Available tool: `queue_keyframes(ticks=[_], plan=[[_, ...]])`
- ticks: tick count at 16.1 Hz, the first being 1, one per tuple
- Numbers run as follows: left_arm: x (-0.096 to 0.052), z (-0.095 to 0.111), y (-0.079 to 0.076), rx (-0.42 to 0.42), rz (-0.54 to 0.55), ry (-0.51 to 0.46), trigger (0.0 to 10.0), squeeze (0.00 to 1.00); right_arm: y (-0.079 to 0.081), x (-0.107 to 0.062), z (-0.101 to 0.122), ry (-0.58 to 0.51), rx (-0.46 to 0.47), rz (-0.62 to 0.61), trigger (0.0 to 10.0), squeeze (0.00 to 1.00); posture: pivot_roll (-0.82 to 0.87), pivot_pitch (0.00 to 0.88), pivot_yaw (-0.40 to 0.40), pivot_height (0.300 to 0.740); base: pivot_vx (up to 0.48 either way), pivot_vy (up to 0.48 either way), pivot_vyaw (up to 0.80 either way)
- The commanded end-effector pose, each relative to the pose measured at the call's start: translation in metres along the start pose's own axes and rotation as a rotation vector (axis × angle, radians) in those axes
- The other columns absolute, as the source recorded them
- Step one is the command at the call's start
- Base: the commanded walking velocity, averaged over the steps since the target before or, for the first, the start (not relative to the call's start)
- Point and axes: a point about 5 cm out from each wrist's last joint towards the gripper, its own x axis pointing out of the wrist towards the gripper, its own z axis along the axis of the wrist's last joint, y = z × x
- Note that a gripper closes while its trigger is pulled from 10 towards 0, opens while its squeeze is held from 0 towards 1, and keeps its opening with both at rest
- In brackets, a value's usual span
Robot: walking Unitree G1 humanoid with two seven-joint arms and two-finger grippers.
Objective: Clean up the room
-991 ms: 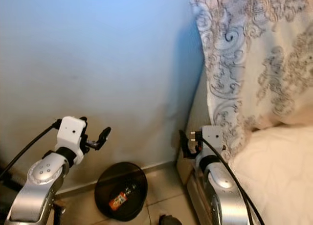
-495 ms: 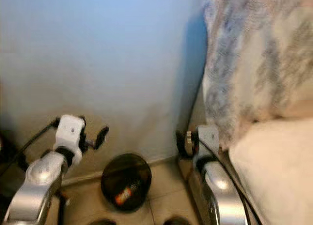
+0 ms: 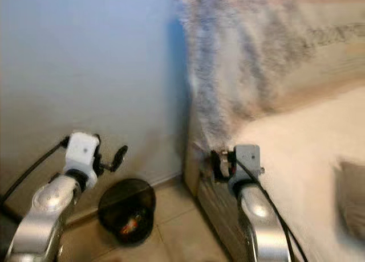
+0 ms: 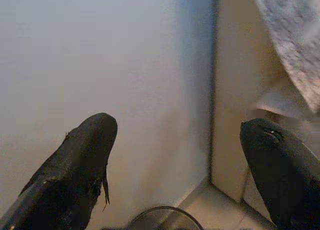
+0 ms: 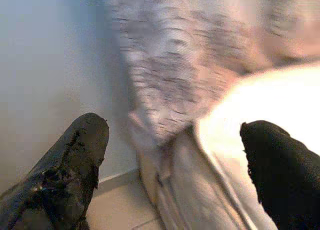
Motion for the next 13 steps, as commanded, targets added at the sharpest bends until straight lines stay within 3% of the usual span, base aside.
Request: queue_keyframes(ticks=[1,5,7,8,11,13], plan=[[0.003,0.005,-0.001,-0.002,-0.006,-0.018,10.0,0.83,-0.005,-0.001,0.004,-0.022,0.009,-0.035,10.0,0.0,-0.03,0.0,0.015,0.74,0.0,0.0,-0.8],[0.008,0.013,0.009,-0.02,0.072,-0.054,10.0,0.81,-0.009,0.001,0.015,-0.09,0.013,-0.082,10.0,0.0,-0.03,0.0,0.013,0.74,0.0,0.0,-0.6],[0.009,0.014,0.015,-0.04,0.115,-0.065,10.0,0.49,-0.011,0.004,0.021,-0.116,-0.005,-0.093,10.0,0.0,-0.03,0.0,0.015,0.74,0.0,0.0,0.0],[0.01,0.013,0.017,-0.049,0.125,-0.062,10.0,0.43,-0.01,0.005,0.025,-0.135,-0.033,-0.082,10.0,0.0,-0.03,0.0,0.017,0.74,0.0,0.0,0.0],[0.012,0.015,0.022,-0.074,0.153,-0.095,10.0,0.4,-0.012,0.007,0.027,-0.143,-0.027,-0.1,10.0,0.0,-0.03,0.0,0.01,0.74,0.0,0.0,-0.8],[0.012,0.018,0.022,-0.073,0.142,-0.11,10.0,0.41,-0.015,0.007,0.025,-0.134,-0.014,-0.127,10.0,0.0,-0.02,0.0,0.007,0.74,0.0,0.0,0.0]])
